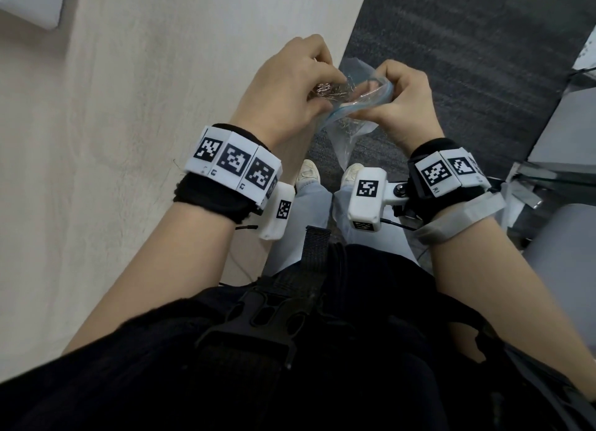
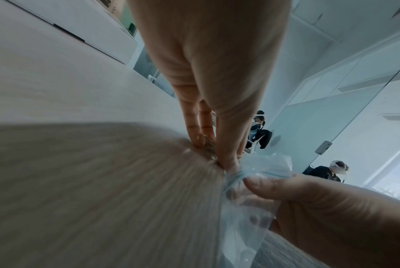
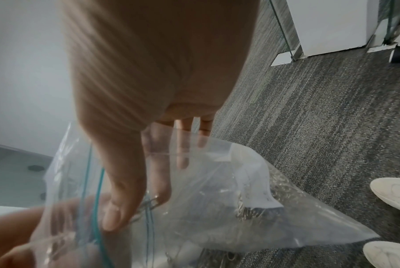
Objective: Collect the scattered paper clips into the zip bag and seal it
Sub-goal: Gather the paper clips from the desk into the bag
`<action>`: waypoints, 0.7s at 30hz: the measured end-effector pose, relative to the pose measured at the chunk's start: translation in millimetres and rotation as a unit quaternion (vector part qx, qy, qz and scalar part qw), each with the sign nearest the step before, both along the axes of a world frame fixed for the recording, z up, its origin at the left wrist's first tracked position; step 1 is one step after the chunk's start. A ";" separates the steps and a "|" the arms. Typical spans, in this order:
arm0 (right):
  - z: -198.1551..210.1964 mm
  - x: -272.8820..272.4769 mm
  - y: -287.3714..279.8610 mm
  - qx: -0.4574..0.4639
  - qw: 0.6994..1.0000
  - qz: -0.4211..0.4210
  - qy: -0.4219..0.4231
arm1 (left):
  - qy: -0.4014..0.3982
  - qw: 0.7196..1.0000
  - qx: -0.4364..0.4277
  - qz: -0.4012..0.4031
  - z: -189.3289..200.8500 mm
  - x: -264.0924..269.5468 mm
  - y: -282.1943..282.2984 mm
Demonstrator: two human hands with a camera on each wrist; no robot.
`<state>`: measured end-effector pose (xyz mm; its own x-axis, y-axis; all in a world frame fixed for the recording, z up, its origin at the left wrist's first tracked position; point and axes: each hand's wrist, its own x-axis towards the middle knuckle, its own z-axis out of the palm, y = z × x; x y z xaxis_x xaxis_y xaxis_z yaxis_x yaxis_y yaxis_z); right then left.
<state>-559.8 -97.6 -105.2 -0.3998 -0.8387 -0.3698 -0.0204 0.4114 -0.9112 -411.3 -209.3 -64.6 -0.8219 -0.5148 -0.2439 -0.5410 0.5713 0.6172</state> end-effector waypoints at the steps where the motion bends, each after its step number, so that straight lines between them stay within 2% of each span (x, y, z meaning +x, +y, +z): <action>1: -0.1 0.0 0.2 0.000 1.000 0.002 0.001 | 0.004 1.000 -0.002 -0.002 0.0 -1.2 1.4; 7: -2.0 0.7 -0.9 -0.001 1.000 0.006 -0.002 | 0.037 0.999 -0.002 0.039 6.7 9.6 -7.0; 14: -1.8 2.3 -1.1 0.004 1.000 0.007 0.002 | -0.026 0.998 0.020 0.060 11.7 40.0 -28.2; 21: 1.0 4.8 -0.1 0.001 1.000 -0.001 0.001 | 0.038 0.996 0.030 0.072 -2.1 16.1 -13.6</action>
<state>-555.0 -97.7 -104.3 -0.4020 -0.8372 -0.3707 -0.0214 0.4133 -0.9103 -395.2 -222.9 -66.8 -0.7581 -0.6148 -0.2172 -0.5649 0.4527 0.6899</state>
